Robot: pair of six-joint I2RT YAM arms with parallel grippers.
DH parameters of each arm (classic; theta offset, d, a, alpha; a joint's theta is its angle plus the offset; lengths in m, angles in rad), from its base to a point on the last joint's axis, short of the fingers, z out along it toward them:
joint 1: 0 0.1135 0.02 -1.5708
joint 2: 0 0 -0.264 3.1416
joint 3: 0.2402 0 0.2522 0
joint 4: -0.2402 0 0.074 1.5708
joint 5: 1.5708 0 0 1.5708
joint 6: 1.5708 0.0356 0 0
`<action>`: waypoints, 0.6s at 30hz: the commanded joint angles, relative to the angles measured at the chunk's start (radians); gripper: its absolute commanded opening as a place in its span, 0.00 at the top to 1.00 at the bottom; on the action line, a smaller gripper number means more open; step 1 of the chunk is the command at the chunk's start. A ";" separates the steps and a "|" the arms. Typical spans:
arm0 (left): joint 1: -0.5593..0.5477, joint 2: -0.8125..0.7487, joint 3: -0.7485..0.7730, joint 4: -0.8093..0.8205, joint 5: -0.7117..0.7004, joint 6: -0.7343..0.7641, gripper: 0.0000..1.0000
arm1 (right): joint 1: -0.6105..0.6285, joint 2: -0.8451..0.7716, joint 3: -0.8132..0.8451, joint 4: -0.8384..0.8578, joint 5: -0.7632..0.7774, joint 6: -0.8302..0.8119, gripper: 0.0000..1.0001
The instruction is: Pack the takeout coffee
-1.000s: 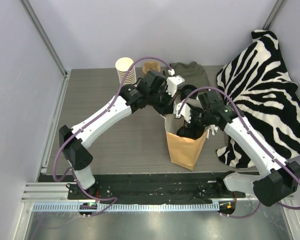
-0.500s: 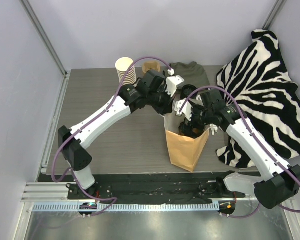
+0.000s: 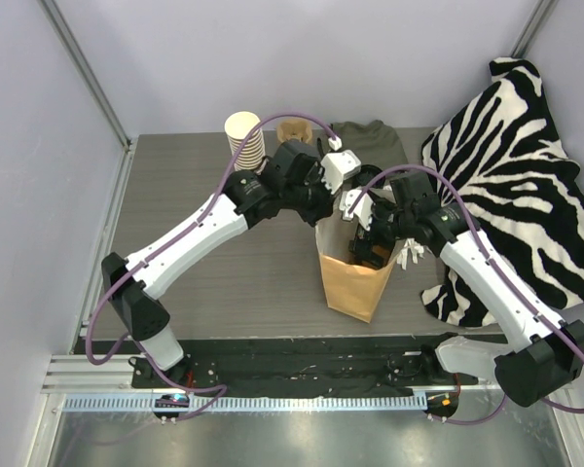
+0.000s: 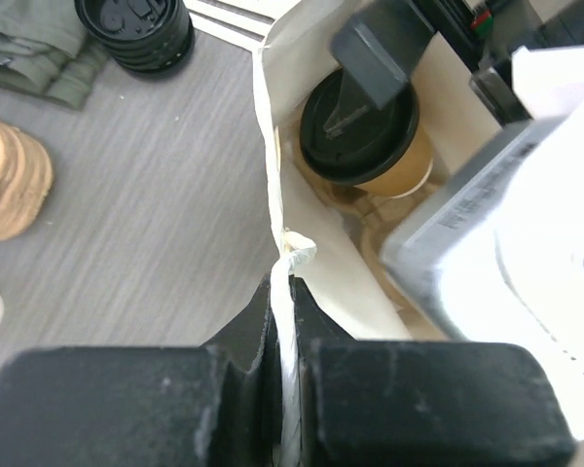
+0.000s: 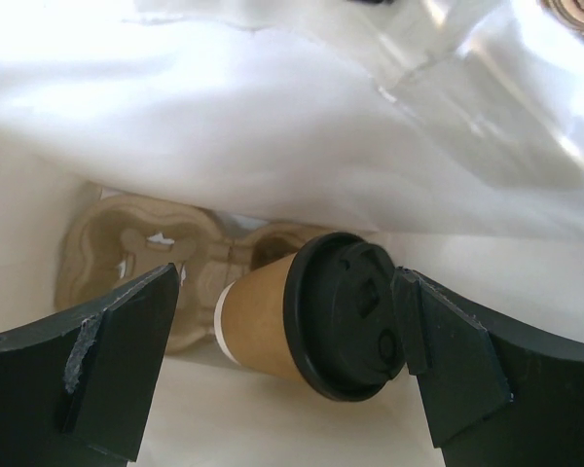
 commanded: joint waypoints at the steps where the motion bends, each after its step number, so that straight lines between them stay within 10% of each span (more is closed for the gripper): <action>1: -0.004 -0.040 -0.005 0.049 -0.054 0.088 1.00 | -0.003 -0.024 0.003 0.083 -0.012 0.038 0.00; 18: -0.007 -0.049 -0.016 0.067 -0.110 0.134 1.00 | -0.003 -0.055 -0.005 0.146 -0.044 0.100 0.00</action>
